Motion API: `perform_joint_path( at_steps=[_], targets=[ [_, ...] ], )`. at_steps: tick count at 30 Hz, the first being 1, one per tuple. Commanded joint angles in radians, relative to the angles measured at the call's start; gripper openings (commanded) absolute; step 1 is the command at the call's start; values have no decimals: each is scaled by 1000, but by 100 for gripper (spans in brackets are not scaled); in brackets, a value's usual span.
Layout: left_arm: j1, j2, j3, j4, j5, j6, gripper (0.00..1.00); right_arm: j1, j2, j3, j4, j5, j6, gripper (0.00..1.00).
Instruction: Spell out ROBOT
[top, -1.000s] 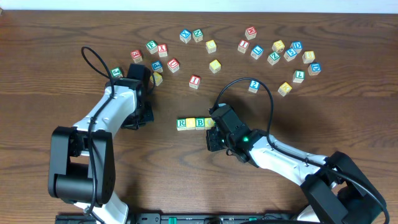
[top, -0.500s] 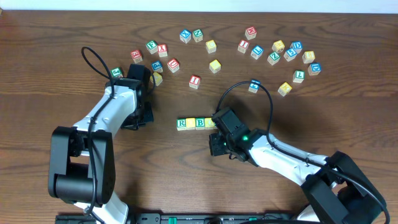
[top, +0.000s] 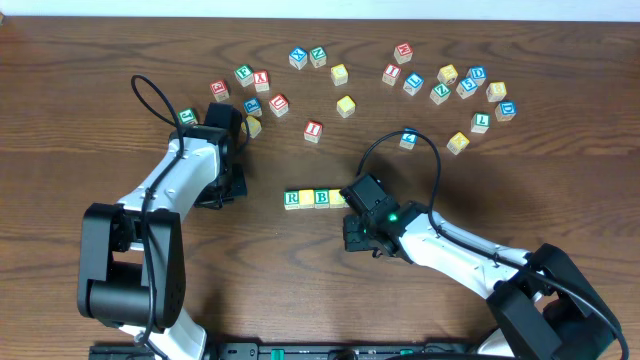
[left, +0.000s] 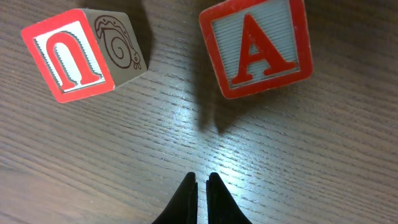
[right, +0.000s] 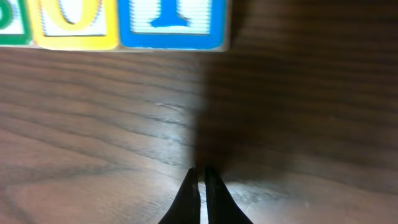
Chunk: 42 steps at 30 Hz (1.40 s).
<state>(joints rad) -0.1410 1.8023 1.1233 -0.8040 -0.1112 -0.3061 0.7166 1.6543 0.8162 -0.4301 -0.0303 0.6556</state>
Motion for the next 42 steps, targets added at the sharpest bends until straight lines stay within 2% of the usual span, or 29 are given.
perform_joint_path(
  at_steps=[1,19,28,36,42],
  targets=[
    [2,-22,22,-3,-13,17,8,-2,6,39,-23,55,32,1],
    [2,-22,22,-3,-13,21,8,-6,6,80,-68,287,46,1],
    [2,-22,22,1,-13,21,8,-90,6,183,-112,415,-10,1],
    [2,-22,22,36,-13,21,8,-216,6,230,-13,406,-150,1],
    [2,-22,22,90,-12,21,8,-296,6,231,120,264,-317,1]
  ],
)
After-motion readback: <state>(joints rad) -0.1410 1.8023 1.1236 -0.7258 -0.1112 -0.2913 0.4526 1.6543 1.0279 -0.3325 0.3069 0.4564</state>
